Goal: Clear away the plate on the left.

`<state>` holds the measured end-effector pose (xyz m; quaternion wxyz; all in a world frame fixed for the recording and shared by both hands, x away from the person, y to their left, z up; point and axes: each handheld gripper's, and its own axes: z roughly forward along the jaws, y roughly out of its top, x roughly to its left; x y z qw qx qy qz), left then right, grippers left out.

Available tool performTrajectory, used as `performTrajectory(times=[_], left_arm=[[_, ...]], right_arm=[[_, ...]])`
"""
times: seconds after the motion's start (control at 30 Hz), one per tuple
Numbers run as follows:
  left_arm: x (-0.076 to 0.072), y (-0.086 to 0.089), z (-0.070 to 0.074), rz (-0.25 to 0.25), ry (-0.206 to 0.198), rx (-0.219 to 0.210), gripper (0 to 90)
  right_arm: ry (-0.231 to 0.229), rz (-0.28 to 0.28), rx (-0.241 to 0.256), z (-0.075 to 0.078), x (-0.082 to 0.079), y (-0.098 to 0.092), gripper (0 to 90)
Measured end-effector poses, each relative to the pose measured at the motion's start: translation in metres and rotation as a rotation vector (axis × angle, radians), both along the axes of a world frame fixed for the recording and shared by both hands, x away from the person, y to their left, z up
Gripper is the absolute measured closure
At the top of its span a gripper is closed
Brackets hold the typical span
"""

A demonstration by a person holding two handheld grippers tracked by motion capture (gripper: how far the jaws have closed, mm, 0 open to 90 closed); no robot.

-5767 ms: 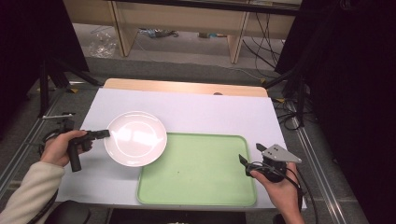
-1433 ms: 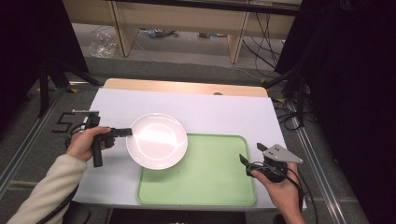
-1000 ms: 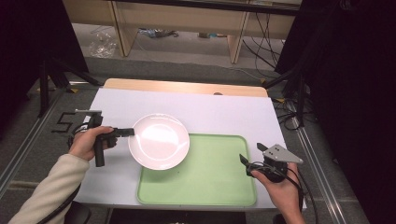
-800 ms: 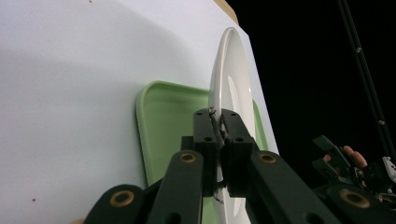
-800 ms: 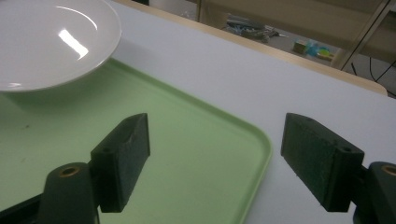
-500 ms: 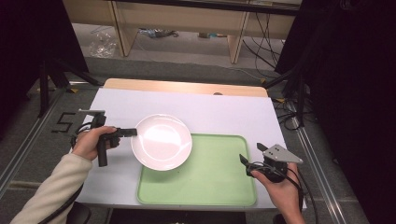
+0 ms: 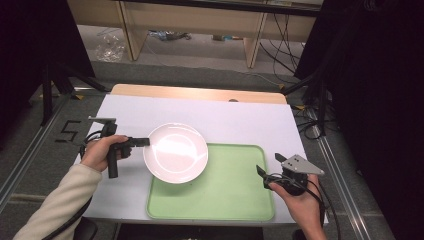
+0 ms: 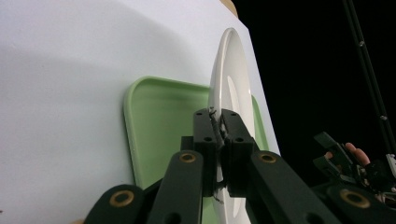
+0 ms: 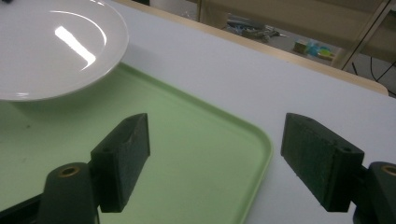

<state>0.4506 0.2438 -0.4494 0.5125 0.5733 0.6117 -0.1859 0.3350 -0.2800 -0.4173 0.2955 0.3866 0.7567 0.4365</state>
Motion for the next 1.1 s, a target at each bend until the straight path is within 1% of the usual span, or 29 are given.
performTrajectory(times=[0.23,0.27,0.33,0.4,0.47,0.57,0.6,0.63,0.67,0.7,0.83,0.9,0.93,1.0,1.07,1.1], left_arm=[[0.001,-0.005,0.000,-0.007,0.003,0.001,85.6],[0.001,-0.005,0.001,-0.015,0.010,0.001,85.6],[0.001,-0.007,0.000,-0.007,0.006,0.002,85.6],[0.002,-0.008,0.000,-0.015,0.003,0.006,85.6],[0.002,-0.010,0.000,-0.011,0.005,0.003,85.5],[0.003,-0.012,0.000,-0.024,0.012,0.006,85.5],[0.002,-0.013,-0.001,-0.020,0.004,0.005,85.6],[0.003,-0.014,-0.001,-0.021,0.007,0.003,85.6],[0.003,-0.014,-0.001,-0.018,0.011,0.008,85.6],[0.003,-0.015,0.000,-0.027,0.018,0.011,85.6],[0.004,-0.018,-0.001,-0.025,0.021,0.014,85.5],[0.004,-0.019,-0.002,-0.019,0.014,0.016,85.5],[0.004,-0.019,-0.002,-0.025,0.011,0.018,85.5],[0.004,-0.020,-0.002,-0.032,0.017,0.018,85.4],[0.005,-0.022,-0.001,-0.029,0.019,0.021,85.5],[0.005,-0.022,-0.001,-0.033,0.019,0.020,85.4]], right_arm=[[-0.004,-0.001,0.003,0.000,0.000,0.000,24.6],[-0.001,0.000,0.003,0.000,0.000,0.000,24.6],[0.000,0.000,0.002,0.000,0.000,0.000,24.7],[-0.001,0.000,0.002,0.000,0.000,0.000,24.6],[0.000,0.000,0.002,0.000,0.000,0.000,24.7],[-0.003,-0.001,0.004,0.000,0.000,0.000,24.7],[0.000,0.000,0.002,0.000,0.000,0.000,24.7],[0.000,0.000,0.003,0.000,0.000,0.000,24.7],[-0.004,-0.001,0.005,0.000,0.000,0.000,24.6],[-0.003,-0.001,0.004,0.000,0.000,0.000,24.6],[-0.001,0.001,0.003,0.000,0.000,0.000,24.6],[0.000,0.001,0.004,0.000,0.000,0.000,24.7],[-0.004,-0.001,0.005,0.000,0.000,0.000,24.7],[-0.004,-0.001,0.005,0.000,0.000,0.000,24.7],[-0.004,-0.001,0.005,0.000,0.000,0.000,24.6],[0.005,-0.004,-0.002,0.001,0.000,0.000,24.7]])
